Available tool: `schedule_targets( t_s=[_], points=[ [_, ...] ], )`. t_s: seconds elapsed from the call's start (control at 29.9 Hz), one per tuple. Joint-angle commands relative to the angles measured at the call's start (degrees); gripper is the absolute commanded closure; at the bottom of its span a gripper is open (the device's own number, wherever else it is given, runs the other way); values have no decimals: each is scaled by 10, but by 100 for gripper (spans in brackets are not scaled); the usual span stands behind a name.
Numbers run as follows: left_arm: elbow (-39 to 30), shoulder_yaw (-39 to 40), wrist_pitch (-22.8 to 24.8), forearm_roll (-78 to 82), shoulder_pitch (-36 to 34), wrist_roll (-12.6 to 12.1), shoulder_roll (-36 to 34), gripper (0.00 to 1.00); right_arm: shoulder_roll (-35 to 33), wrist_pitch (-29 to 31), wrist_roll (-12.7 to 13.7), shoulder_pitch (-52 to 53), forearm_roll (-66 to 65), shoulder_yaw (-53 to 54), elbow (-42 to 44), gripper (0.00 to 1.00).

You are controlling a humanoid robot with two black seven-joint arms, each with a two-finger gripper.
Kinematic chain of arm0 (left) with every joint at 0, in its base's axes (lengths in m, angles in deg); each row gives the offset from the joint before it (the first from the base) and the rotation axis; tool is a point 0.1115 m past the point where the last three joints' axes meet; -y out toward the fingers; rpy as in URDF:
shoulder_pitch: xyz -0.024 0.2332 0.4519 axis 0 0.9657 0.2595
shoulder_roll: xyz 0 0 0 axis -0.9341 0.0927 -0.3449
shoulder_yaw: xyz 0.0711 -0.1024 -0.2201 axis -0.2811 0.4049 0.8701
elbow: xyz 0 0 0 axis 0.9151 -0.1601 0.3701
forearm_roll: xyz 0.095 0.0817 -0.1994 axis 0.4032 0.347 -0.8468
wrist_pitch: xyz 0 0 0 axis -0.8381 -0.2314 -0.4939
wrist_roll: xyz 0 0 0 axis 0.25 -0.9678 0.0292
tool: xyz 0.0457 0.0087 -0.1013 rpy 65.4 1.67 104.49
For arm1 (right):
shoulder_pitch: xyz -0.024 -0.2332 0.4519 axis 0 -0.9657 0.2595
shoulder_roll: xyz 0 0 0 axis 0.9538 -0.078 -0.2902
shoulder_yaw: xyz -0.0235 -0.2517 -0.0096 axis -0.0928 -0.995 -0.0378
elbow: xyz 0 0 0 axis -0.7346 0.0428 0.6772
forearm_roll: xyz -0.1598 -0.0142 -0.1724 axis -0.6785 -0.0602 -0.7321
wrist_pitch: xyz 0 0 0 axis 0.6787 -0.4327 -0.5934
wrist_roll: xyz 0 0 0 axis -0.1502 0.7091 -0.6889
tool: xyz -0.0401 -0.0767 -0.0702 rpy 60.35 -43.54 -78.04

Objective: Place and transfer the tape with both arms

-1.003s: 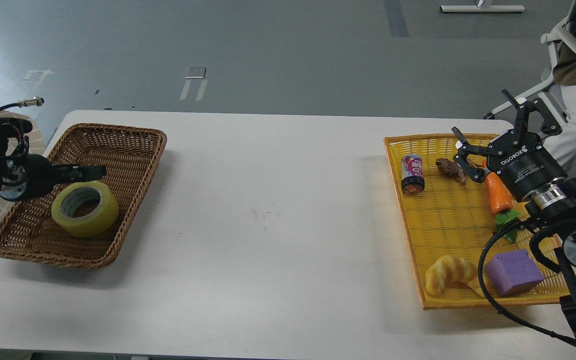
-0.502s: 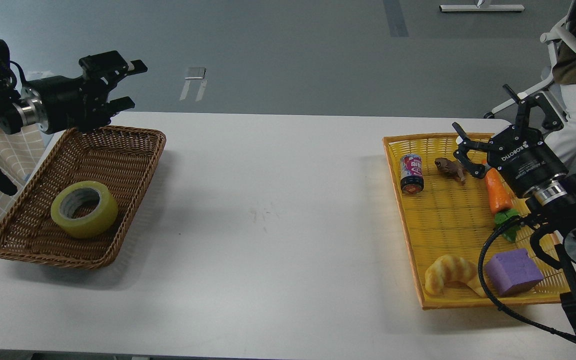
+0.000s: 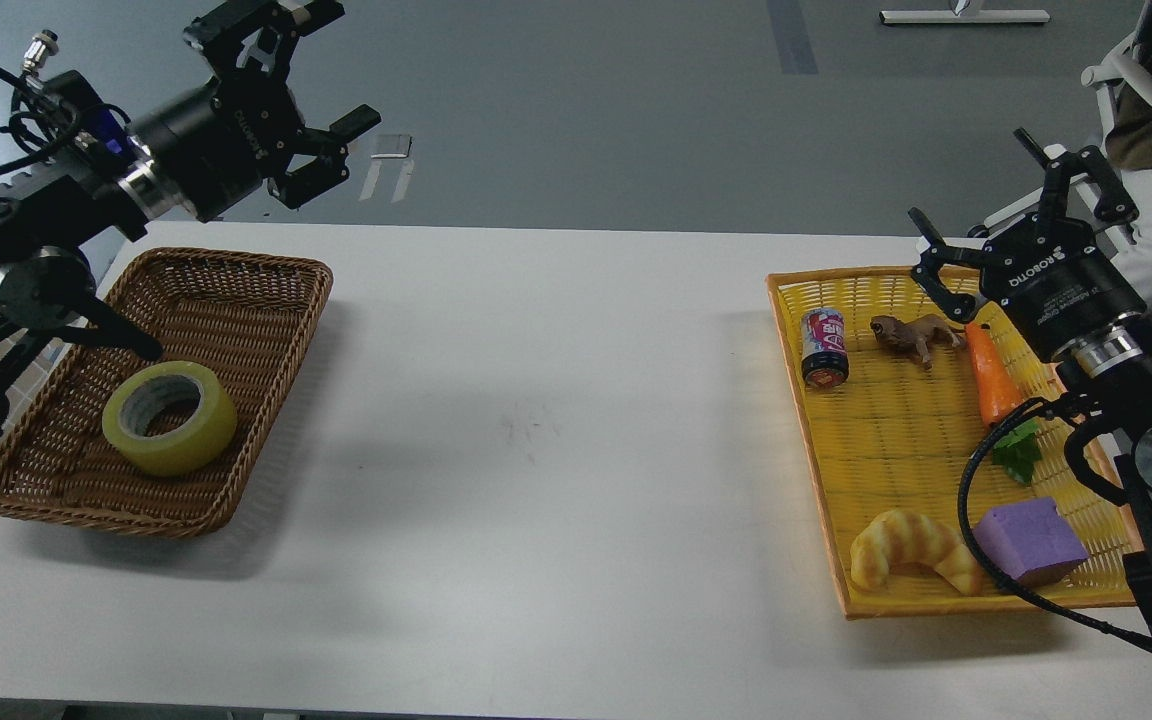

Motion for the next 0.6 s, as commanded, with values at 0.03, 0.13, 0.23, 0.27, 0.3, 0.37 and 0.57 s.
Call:
schedule_targets(
  t_s=[0.03,0.13,0.23,0.27,0.3,0.37,0.57],
  points=[
    [-5,41,0,1,42,0,40,2,-2,0,2,14,0,0,1,0],
    [-20,83,0,0,87,-2,64,2,-2,0,2,22,0,-2,4,0],
    [-39,108,0,1,122,-5,79,2,-1,0,3,32,0,-5,7,0],
    [-46,113,0,1,135,-7,86,2,0,0,3,34,2,-6,8,0],
    [-50,115,0,1,140,-8,90,2,2,0,3,36,2,-7,9,0],
    [-57,124,0,1,155,-13,104,2,6,0,3,41,3,-9,12,0],
    [-59,161,0,2,181,-15,142,2,28,0,3,44,3,-12,12,0]
  ],
)
